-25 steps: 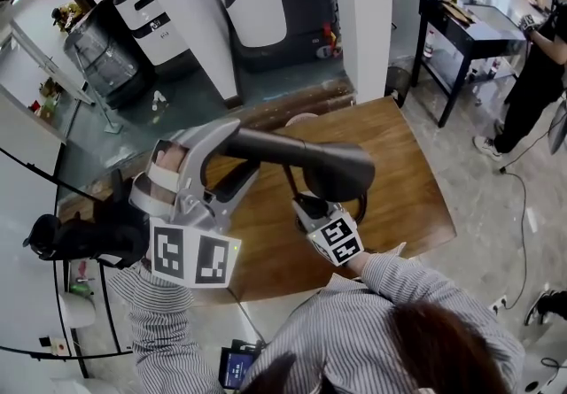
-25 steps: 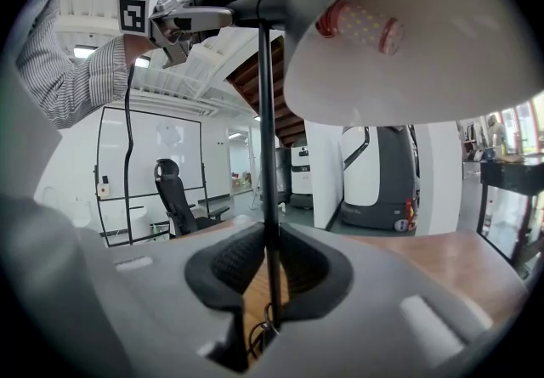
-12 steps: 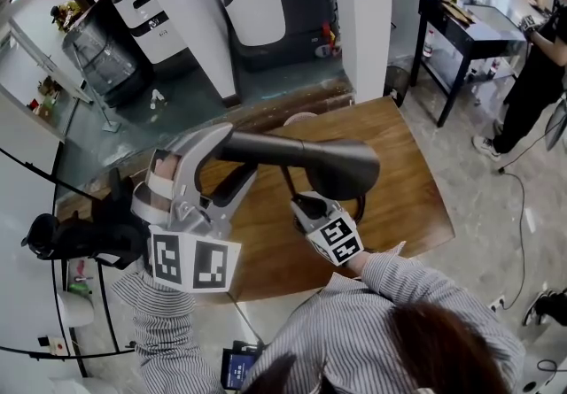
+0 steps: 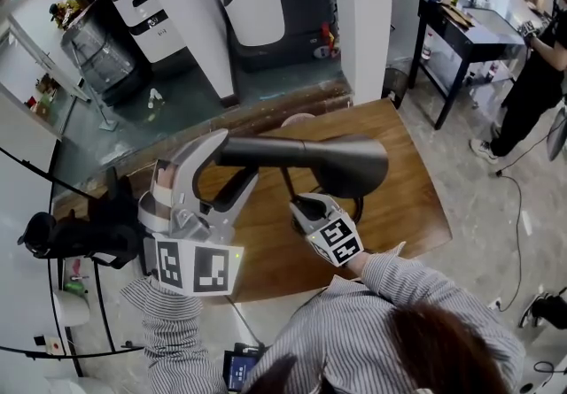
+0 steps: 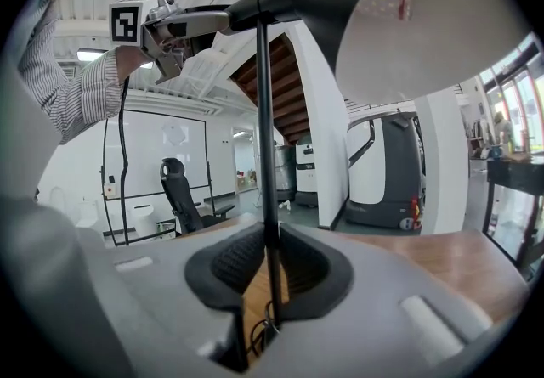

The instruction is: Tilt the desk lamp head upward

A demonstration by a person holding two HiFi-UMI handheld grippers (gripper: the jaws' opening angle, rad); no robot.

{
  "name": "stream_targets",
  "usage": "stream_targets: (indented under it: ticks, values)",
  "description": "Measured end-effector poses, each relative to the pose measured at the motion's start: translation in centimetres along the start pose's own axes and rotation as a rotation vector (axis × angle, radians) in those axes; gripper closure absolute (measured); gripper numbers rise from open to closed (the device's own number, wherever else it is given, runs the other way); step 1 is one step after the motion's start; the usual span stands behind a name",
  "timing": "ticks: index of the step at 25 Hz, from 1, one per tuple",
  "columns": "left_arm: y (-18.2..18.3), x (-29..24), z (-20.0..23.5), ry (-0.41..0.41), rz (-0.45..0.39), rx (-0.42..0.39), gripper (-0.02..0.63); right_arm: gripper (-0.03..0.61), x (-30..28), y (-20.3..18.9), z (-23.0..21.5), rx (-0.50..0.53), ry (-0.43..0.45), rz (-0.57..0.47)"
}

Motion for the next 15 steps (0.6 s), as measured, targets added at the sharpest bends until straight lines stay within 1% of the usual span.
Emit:
stream_targets:
  ticks: [3,6,10,15]
  values:
    - [0.0,-0.1,0.0,0.012,-0.014,0.025,0.301,0.526,0.1,0.1,-0.2,-0.004,0.000,0.002]
    - [-0.3,0.0,-0.1,0.021,-0.032,0.072,0.305,0.526,0.1,0.1,-0.2,-0.003,0.000,0.005]
    - [-0.8,0.4,-0.4,0.036,-0.067,0.155,0.318,0.526,0.1,-0.1,-0.1,-0.004,-0.002,0.005]
    - [-1.4,0.6,-0.9,0.096,-0.117,0.277,0.321,0.526,0.2,-0.1,-0.2,-0.006,-0.012,-0.002]
Point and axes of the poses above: the fingertips, and each gripper's own axes: x backward along the fingers, z to its left, y out of its top, the point moved 1 cm from there along x, backward along the fingers, and after that the axes turned 1 degree about y, right-handed, at the moved point
